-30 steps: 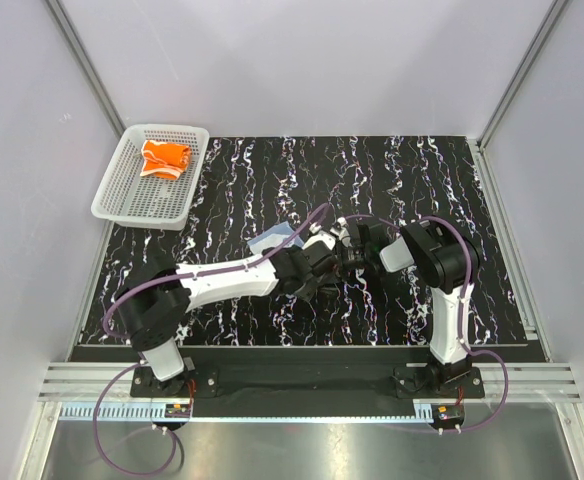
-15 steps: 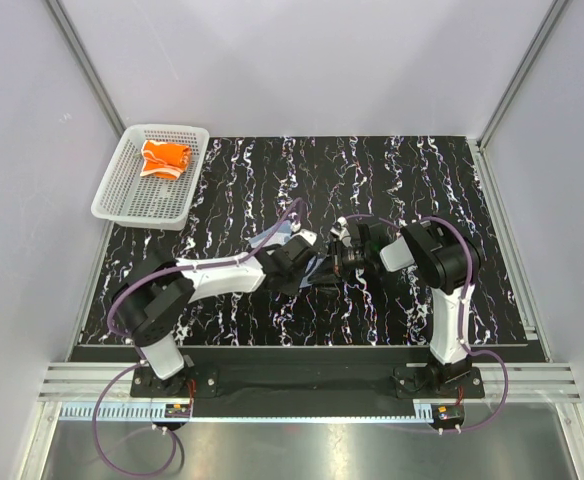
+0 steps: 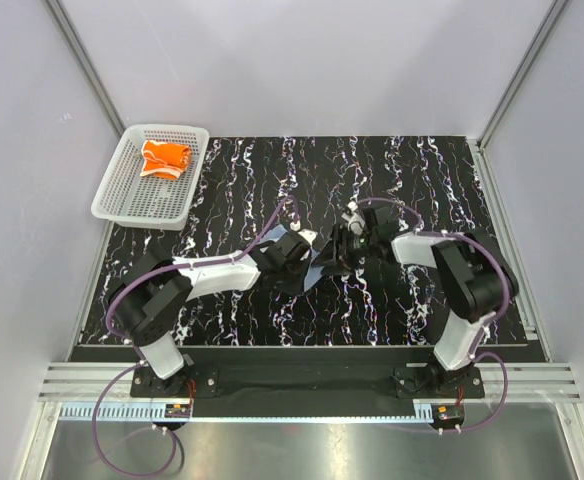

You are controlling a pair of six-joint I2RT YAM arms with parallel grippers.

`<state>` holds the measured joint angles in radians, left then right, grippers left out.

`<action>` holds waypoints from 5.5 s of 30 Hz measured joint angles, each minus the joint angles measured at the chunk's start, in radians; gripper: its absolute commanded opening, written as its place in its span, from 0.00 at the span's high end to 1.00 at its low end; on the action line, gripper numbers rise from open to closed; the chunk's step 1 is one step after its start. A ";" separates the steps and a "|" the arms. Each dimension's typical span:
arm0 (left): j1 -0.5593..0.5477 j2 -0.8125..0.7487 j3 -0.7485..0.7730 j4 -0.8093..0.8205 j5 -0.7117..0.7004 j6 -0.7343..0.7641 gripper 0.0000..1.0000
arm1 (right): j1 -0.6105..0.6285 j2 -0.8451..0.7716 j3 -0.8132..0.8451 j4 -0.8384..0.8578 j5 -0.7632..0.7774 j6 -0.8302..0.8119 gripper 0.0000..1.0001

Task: Roll the towels
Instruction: Roll the towel

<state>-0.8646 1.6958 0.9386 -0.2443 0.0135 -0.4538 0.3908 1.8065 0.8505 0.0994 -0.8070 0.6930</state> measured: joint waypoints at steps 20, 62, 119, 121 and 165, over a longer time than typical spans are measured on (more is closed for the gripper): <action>0.132 0.004 -0.131 0.195 0.366 -0.389 1.00 | -0.008 -0.659 -0.403 -0.118 0.319 0.143 0.36; 0.162 -0.053 -0.129 0.109 0.395 -0.314 0.55 | 0.154 -0.254 -0.334 0.199 0.539 0.280 0.81; -0.479 0.146 0.188 -0.110 -0.589 -0.030 0.41 | 0.222 -0.244 -0.065 -0.405 0.623 0.172 0.86; -0.472 0.146 0.164 -0.090 -0.588 -0.036 0.41 | 0.223 -0.244 -0.058 -0.418 0.621 0.169 0.86; -0.210 -0.063 -0.052 0.045 -0.114 -0.104 1.00 | 0.072 -0.243 0.049 -0.623 0.448 0.012 0.33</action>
<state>-1.0748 1.6333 0.8864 -0.1997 -0.1005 -0.5575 0.4633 1.5635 0.8997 -0.5236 -0.3592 0.7048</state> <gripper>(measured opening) 0.061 0.655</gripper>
